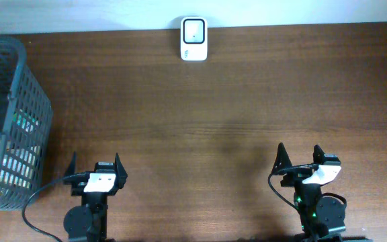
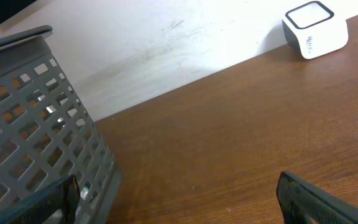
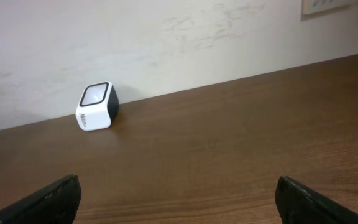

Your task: Scan the item barcode

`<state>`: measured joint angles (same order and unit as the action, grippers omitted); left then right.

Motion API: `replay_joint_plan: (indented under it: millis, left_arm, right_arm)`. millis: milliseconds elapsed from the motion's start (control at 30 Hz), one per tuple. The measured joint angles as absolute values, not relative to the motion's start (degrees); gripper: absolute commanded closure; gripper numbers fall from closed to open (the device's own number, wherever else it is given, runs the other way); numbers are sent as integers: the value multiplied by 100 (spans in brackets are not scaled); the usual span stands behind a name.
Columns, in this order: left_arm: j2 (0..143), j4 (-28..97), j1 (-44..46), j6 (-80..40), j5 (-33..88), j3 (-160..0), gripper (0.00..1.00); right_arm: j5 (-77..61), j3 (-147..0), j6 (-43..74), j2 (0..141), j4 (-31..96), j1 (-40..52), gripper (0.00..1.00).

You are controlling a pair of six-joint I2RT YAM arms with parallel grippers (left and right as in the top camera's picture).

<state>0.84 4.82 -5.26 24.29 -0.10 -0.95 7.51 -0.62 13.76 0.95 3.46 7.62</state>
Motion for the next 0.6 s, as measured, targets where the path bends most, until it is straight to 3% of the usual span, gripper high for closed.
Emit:
replay_joint_plan:
  millis: [600]
  left_arm:
    - [84,364,-526,2432,25,-95,1]
  right_arm:
    - [751,-62,1378,95,346,762,1]
